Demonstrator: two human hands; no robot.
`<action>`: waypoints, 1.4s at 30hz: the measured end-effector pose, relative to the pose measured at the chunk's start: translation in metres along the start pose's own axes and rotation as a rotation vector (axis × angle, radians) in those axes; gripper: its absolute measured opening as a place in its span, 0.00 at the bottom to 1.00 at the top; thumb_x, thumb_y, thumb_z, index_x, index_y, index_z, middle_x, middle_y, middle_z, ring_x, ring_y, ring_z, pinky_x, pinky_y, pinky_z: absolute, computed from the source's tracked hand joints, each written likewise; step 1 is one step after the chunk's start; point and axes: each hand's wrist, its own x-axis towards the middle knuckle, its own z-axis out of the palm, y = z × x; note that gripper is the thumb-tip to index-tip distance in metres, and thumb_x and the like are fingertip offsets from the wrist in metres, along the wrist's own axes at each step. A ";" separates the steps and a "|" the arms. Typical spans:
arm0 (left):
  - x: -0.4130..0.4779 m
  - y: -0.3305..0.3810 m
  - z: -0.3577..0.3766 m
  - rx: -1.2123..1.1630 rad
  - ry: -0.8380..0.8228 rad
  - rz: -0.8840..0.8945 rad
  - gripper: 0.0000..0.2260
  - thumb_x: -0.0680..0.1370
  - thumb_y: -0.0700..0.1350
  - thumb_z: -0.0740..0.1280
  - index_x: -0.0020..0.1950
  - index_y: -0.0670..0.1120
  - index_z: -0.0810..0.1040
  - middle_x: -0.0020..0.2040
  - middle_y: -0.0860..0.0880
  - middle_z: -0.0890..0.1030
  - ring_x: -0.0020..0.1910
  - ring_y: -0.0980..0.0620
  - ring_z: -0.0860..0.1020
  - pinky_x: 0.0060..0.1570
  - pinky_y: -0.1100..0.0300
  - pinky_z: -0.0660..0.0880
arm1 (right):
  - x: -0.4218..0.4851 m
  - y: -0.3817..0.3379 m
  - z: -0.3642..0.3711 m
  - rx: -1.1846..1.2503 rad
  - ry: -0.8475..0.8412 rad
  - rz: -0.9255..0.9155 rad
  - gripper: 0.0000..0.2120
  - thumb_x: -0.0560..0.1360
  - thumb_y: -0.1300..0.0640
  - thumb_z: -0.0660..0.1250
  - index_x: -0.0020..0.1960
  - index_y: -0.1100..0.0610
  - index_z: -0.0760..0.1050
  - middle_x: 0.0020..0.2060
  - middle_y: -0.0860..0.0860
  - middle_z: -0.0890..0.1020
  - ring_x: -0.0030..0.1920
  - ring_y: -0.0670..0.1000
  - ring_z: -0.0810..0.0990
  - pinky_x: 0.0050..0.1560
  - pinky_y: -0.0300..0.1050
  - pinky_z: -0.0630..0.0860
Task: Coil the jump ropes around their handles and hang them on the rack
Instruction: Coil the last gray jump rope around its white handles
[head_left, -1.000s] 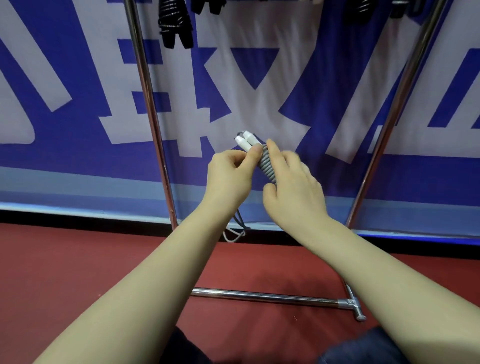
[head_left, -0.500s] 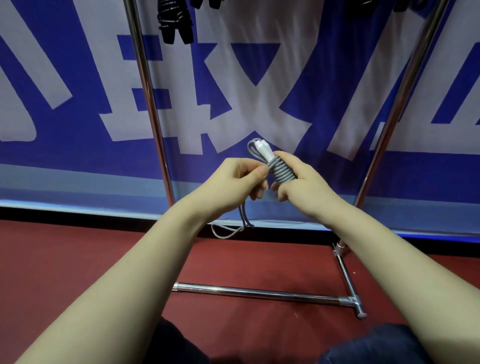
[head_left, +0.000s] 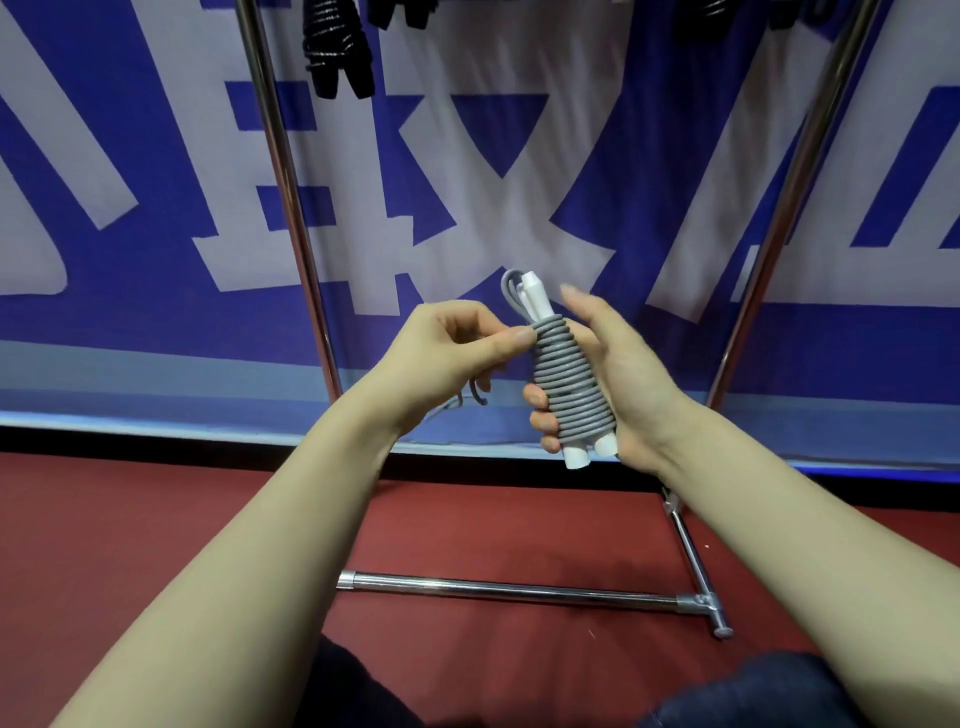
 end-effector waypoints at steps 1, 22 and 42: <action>-0.001 0.000 0.000 0.006 -0.006 -0.011 0.17 0.71 0.50 0.74 0.37 0.37 0.77 0.26 0.49 0.75 0.26 0.54 0.72 0.28 0.62 0.71 | 0.000 0.001 0.001 0.000 0.000 0.022 0.24 0.68 0.30 0.63 0.46 0.51 0.74 0.30 0.56 0.72 0.27 0.53 0.70 0.32 0.44 0.69; -0.002 0.002 -0.015 -0.091 -0.306 0.071 0.12 0.79 0.48 0.65 0.48 0.39 0.81 0.39 0.50 0.75 0.34 0.54 0.67 0.39 0.65 0.68 | -0.014 -0.007 0.008 0.080 -0.153 0.122 0.25 0.66 0.31 0.60 0.43 0.53 0.76 0.24 0.54 0.70 0.19 0.50 0.69 0.21 0.39 0.70; 0.001 0.008 0.016 -0.268 0.297 -0.072 0.08 0.78 0.41 0.69 0.39 0.40 0.82 0.23 0.50 0.68 0.23 0.54 0.64 0.28 0.63 0.64 | 0.011 -0.003 0.013 -0.324 0.352 -0.327 0.10 0.80 0.59 0.61 0.60 0.55 0.75 0.41 0.46 0.78 0.34 0.38 0.75 0.34 0.31 0.73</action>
